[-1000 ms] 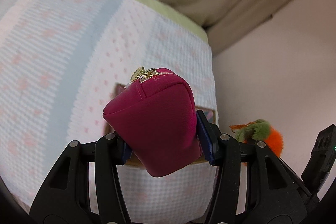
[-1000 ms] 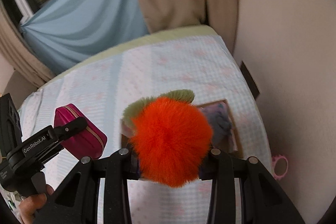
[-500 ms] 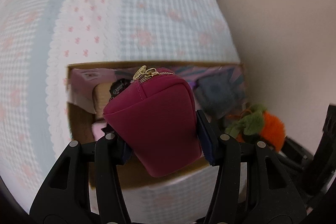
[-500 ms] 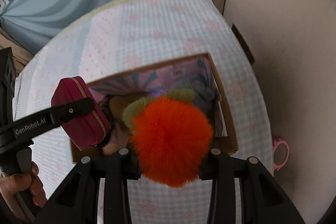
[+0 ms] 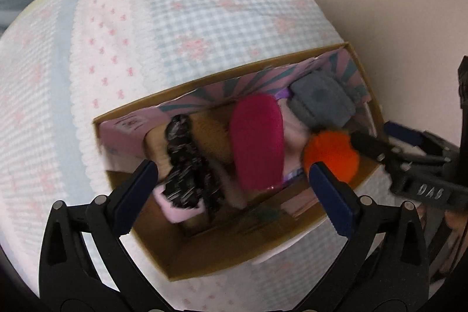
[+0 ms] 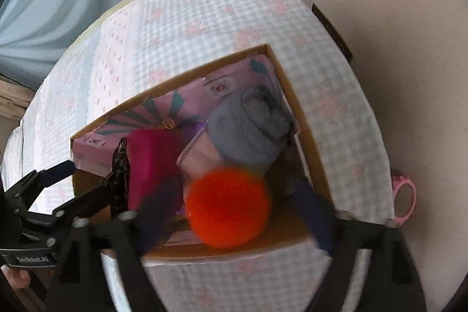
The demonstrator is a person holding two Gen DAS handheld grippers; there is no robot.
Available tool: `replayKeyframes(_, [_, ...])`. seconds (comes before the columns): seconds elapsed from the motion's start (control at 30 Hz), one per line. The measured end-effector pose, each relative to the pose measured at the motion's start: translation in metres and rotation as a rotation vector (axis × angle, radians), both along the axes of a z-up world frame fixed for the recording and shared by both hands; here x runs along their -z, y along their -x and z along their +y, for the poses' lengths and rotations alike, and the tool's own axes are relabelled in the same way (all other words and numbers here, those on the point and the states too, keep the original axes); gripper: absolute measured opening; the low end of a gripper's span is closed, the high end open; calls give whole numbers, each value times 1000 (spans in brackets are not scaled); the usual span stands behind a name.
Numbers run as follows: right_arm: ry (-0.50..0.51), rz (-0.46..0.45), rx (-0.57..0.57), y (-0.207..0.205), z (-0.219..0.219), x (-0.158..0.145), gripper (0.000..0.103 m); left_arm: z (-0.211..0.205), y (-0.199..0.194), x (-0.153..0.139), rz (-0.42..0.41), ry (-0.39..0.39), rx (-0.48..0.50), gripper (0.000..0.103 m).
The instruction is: Organize soft objects
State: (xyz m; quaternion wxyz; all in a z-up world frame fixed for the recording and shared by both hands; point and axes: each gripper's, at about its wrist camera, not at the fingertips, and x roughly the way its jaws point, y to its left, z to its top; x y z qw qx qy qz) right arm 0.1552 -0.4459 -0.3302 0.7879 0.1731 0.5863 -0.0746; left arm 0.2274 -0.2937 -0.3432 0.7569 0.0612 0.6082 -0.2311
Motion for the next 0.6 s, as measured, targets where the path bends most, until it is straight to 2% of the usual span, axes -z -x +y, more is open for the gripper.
replayKeyframes(0.37, [1,-18,3,4,3,-7,88,20,8,-11,-9,-11,-58,103])
replayKeyframes(0.6, [21,-58,1,14,12,-39,88,30,21,-40,-52,7,-76,103])
